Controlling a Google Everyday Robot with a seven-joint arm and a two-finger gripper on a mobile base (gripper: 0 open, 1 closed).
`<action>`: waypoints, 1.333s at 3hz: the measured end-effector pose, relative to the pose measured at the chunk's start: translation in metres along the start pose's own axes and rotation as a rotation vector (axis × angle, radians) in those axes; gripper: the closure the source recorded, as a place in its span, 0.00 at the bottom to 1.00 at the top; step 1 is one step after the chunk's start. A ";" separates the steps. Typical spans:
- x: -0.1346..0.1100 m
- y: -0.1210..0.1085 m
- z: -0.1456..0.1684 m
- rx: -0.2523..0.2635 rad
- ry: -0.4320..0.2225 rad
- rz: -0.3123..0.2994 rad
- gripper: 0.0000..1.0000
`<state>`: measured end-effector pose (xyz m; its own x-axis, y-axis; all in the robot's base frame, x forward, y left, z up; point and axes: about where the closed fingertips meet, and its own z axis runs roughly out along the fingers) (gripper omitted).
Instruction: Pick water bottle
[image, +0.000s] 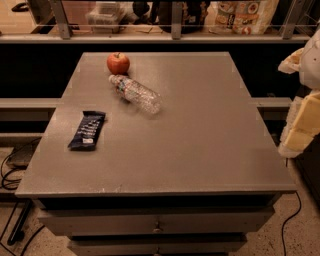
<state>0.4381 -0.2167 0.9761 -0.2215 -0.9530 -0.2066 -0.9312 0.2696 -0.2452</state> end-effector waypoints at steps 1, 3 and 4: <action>0.000 0.000 0.000 0.000 0.000 0.000 0.00; -0.017 0.014 0.001 0.013 -0.131 -0.044 0.00; -0.042 0.022 0.005 0.060 -0.276 -0.051 0.00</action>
Offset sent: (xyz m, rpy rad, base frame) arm -0.0031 0.0055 -0.0030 0.0730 -0.0067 0.0547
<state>0.4288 -0.1704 0.9744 -0.0801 -0.8943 -0.4402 -0.9185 0.2378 -0.3160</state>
